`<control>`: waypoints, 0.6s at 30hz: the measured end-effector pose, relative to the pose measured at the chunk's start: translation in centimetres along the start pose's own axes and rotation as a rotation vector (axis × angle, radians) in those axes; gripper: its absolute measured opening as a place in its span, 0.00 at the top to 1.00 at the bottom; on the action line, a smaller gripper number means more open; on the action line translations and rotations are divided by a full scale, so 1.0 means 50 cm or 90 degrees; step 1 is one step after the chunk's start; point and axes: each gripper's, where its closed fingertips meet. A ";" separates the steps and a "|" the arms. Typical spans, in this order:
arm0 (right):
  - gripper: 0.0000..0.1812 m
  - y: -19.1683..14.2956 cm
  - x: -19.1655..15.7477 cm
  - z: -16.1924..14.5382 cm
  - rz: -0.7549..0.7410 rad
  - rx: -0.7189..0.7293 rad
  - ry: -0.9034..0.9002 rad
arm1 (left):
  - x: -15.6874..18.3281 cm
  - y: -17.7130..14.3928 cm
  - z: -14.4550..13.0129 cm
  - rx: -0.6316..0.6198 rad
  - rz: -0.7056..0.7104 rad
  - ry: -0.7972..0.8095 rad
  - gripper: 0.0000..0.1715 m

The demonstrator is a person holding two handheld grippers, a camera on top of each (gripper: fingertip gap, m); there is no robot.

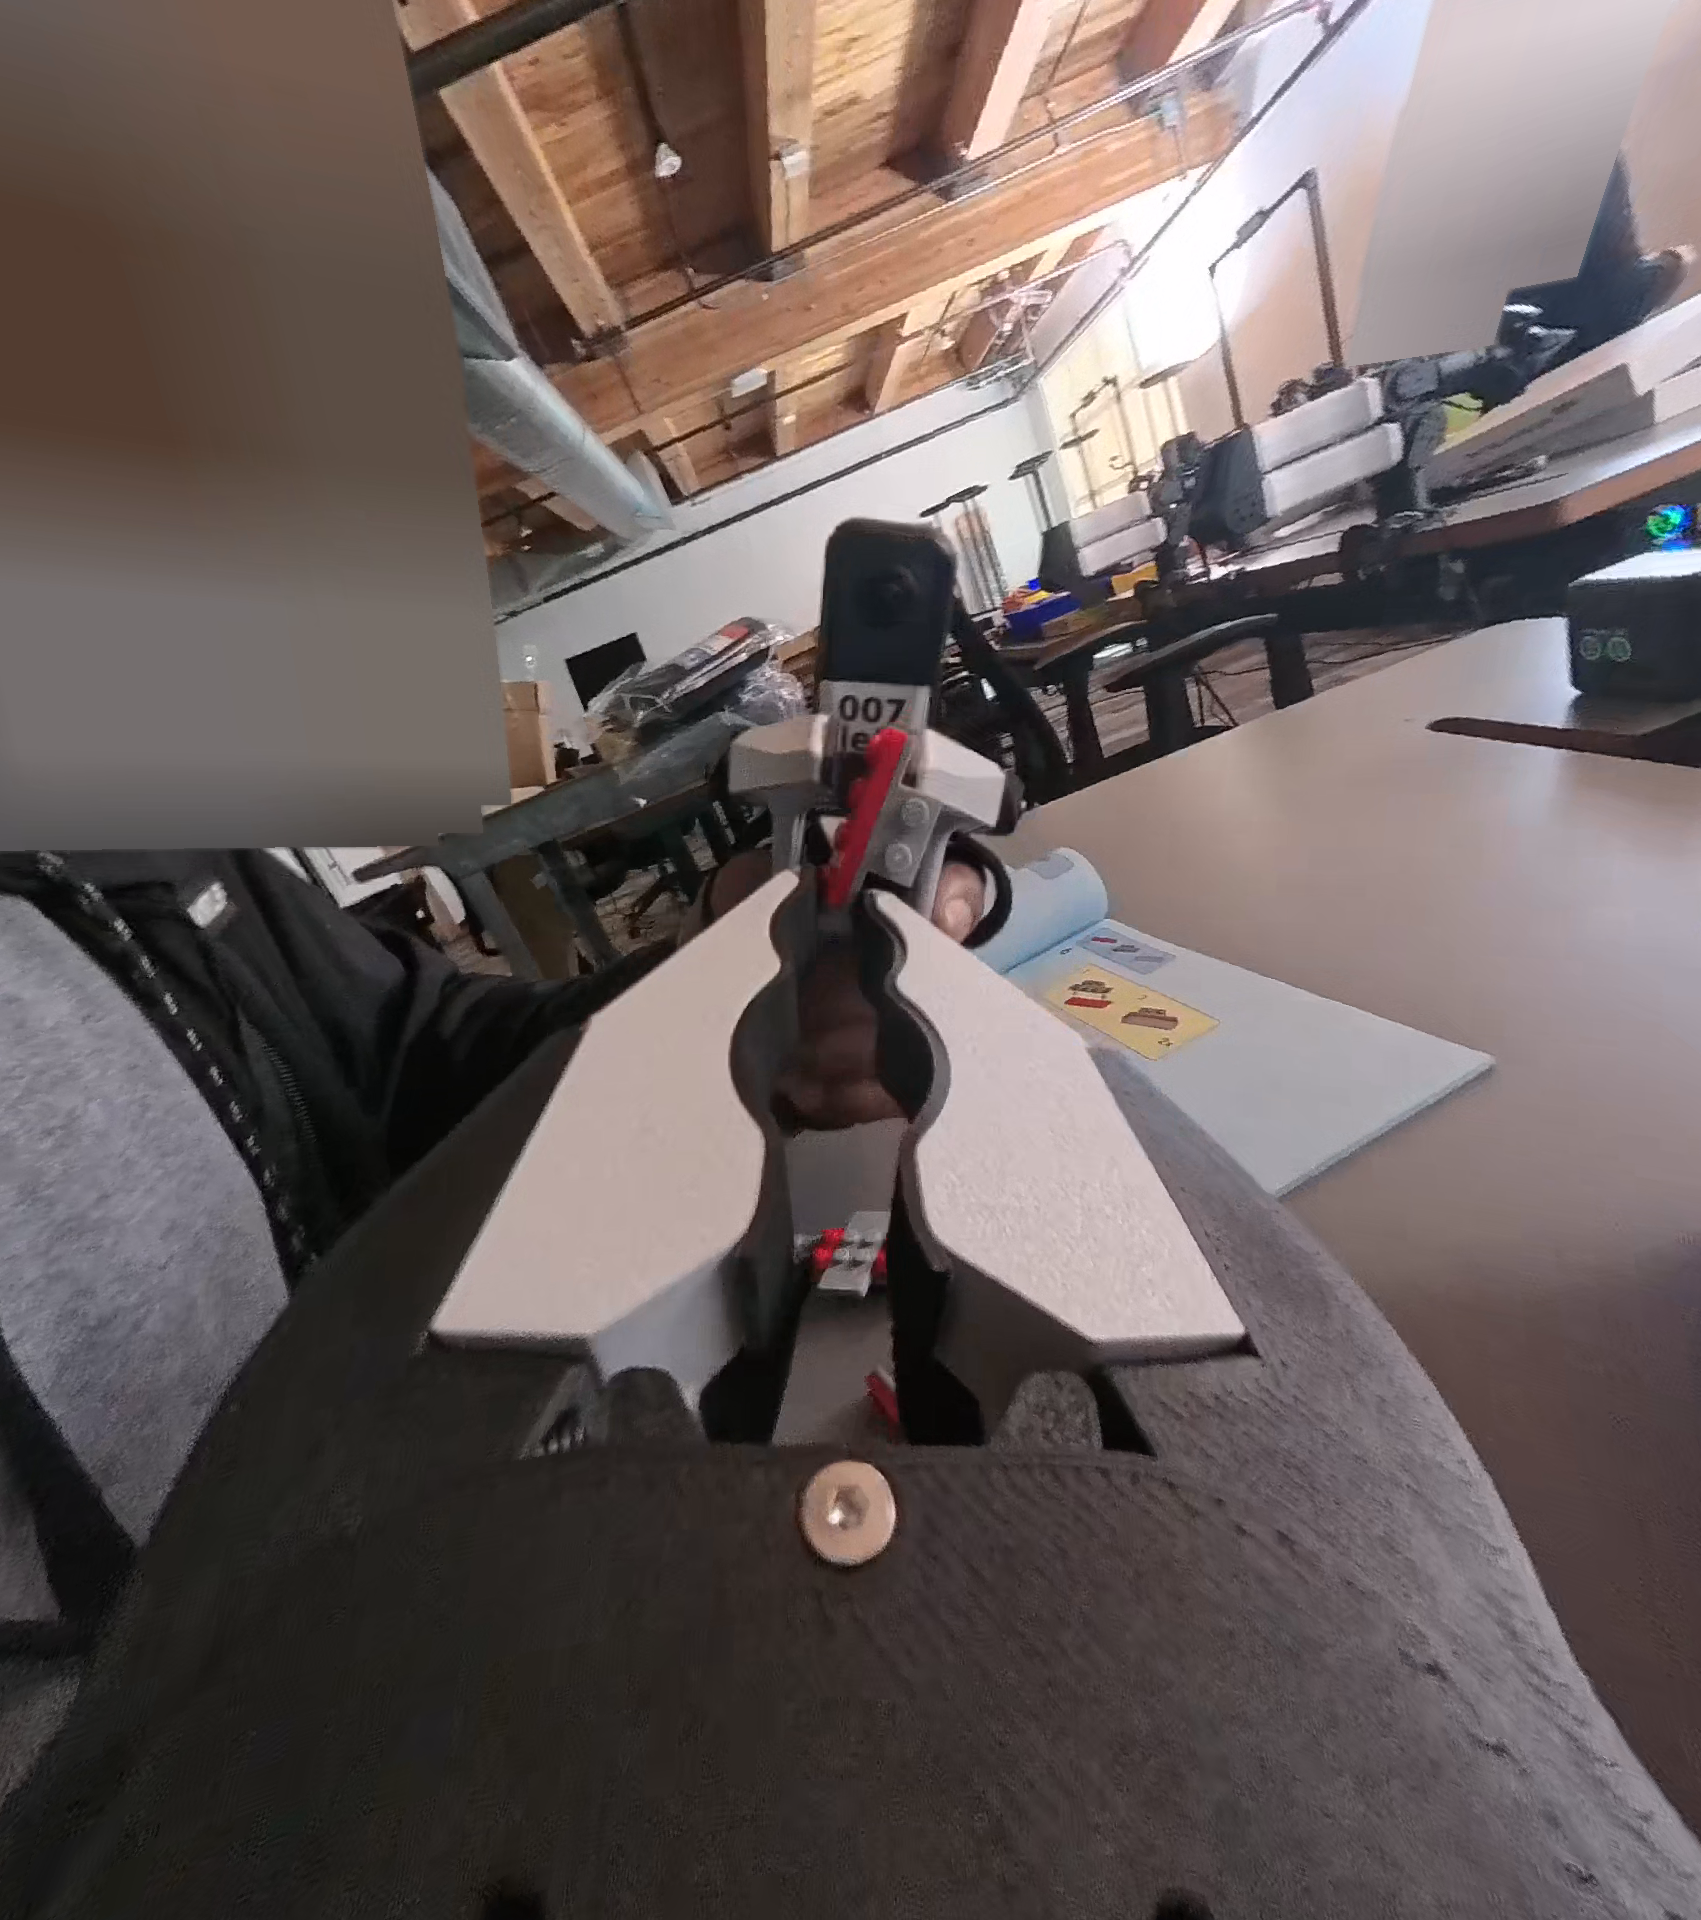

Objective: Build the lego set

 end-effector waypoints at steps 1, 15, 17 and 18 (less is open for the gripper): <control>0.95 0.000 -0.004 -0.003 0.009 -0.008 -0.008 | 0.002 -0.001 0.001 -0.004 -0.004 0.001 0.92; 0.95 0.000 -0.011 -0.027 0.024 -0.067 -0.085 | 0.014 -0.002 -0.008 -0.031 -0.026 -0.016 0.96; 0.95 -0.001 -0.011 -0.028 0.025 -0.070 -0.084 | 0.012 -0.002 -0.011 -0.034 -0.027 -0.026 0.94; 0.95 -0.001 -0.011 -0.028 0.024 -0.069 -0.083 | 0.012 -0.002 -0.012 -0.035 -0.028 -0.032 0.93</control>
Point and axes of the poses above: each gripper's, where its closed fingertips meet, y out along the fingers, z out of its top, x = y × z across the jaws, and after that the axes turned 12 degrees about y, right-handed
